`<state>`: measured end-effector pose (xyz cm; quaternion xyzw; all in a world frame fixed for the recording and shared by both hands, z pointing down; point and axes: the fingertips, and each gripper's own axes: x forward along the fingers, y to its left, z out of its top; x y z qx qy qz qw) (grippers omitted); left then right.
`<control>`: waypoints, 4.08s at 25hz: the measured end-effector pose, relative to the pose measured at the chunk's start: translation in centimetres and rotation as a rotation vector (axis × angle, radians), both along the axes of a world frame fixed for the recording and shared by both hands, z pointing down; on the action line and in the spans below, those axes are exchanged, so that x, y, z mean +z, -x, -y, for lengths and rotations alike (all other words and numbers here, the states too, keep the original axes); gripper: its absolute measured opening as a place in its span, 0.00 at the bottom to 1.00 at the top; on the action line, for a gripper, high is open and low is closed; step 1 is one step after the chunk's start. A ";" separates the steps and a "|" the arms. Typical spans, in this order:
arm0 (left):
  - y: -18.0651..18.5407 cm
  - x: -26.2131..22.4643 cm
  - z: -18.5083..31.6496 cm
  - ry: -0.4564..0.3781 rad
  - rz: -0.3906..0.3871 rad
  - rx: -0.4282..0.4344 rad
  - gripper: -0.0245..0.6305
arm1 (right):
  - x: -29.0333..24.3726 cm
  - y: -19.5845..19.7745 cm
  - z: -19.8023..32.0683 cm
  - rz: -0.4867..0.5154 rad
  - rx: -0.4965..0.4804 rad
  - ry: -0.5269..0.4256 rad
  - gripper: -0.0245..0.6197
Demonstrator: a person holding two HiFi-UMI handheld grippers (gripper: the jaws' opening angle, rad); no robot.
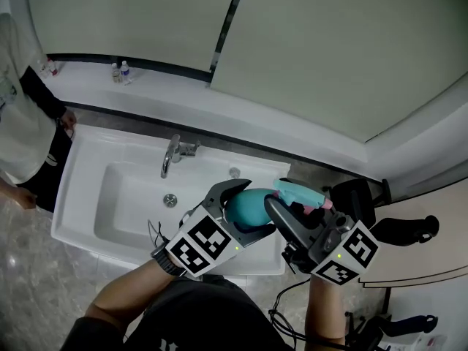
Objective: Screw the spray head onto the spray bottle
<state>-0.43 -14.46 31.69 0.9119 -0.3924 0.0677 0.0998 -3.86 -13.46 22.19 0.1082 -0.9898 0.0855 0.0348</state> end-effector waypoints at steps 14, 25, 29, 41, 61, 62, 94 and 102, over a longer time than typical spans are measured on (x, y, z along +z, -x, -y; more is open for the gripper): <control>0.4 2.5 0.2 0.148 -0.186 0.035 0.68 | 1.3 0.0 0.4 -0.043 0.155 0.088 0.29; -1.6 -4.2 -7.0 0.124 -0.358 0.565 0.68 | -5.5 -5.5 -2.1 0.394 -0.380 0.254 0.40; -3.3 -4.3 -10.3 0.148 -0.362 0.724 0.68 | -5.5 -1.6 -6.4 0.301 -0.654 0.189 0.45; -4.5 -3.8 -8.9 0.164 -0.317 0.687 0.68 | -5.3 -0.6 -8.3 0.181 -0.751 0.101 0.25; 1.5 2.6 0.0 0.055 0.132 -0.102 0.68 | 1.5 0.5 1.8 0.013 0.247 0.131 0.24; 1.5 3.0 0.0 0.066 0.130 -0.094 0.68 | 1.9 0.6 2.0 0.009 0.264 0.142 0.24; -3.8 -2.5 -10.4 0.244 -0.341 0.764 0.68 | -4.0 -1.5 -7.9 0.162 -0.749 -0.075 0.24; -0.7 -0.4 -5.7 0.222 -0.210 0.449 0.68 | -1.7 0.0 -4.1 0.038 -0.390 -0.061 0.22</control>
